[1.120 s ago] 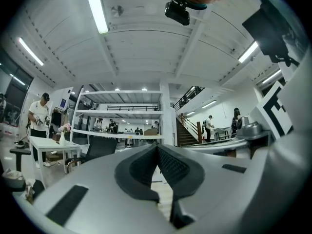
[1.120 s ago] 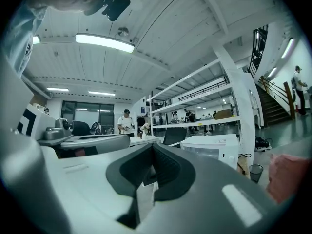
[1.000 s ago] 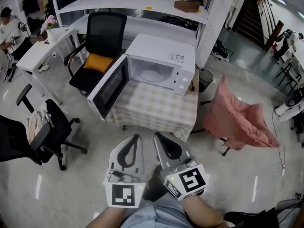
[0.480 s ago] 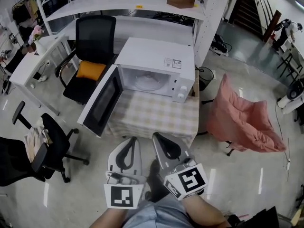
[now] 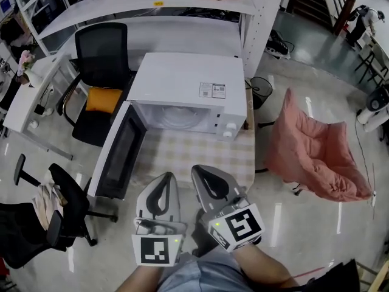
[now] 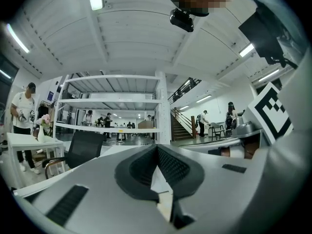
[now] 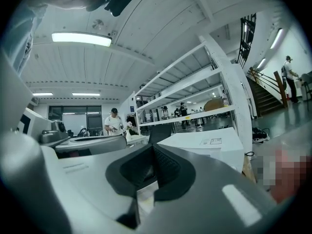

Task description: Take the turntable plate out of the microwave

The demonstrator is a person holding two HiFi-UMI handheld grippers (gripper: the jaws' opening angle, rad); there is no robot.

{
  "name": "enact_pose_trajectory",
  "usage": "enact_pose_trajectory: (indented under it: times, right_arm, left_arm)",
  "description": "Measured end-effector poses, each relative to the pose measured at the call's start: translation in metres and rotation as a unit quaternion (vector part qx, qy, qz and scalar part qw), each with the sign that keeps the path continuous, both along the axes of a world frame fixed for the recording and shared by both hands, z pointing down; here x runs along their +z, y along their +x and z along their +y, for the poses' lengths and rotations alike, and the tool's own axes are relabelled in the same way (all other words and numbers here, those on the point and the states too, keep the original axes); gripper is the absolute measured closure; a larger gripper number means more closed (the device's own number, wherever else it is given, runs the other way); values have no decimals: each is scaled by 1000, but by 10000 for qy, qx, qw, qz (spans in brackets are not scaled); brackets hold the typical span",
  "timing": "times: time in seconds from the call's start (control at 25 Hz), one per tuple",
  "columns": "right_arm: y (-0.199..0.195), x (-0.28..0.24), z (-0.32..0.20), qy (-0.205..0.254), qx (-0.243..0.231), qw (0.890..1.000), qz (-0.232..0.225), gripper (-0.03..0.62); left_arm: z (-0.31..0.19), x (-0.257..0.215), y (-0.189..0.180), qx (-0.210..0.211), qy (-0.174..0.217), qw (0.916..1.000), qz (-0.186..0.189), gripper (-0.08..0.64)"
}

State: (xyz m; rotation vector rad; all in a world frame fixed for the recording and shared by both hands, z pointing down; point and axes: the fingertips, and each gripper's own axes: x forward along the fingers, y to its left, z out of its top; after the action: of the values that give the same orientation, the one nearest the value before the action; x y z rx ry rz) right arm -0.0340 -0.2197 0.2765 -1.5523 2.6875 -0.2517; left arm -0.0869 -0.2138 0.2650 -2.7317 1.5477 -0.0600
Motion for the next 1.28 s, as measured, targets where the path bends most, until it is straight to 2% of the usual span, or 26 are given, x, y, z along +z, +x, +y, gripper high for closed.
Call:
enact_pose_trajectory:
  times: [0.36,0.92,1.28]
  right_arm:
    - [14,-9,-57,85,-99,9999,-37,592]
    - [19,-6,-98,137,-232,9996,-55,592]
    - [20,20,-124,-108,-73,9999,-30,592]
  left_arm:
    - [-53,-13,16,-36,95,9999,-52,554]
    - [-92,-3,17,-229,63,9996,-163,554]
    - [-126,20,14,-82,30,9995,-293,554]
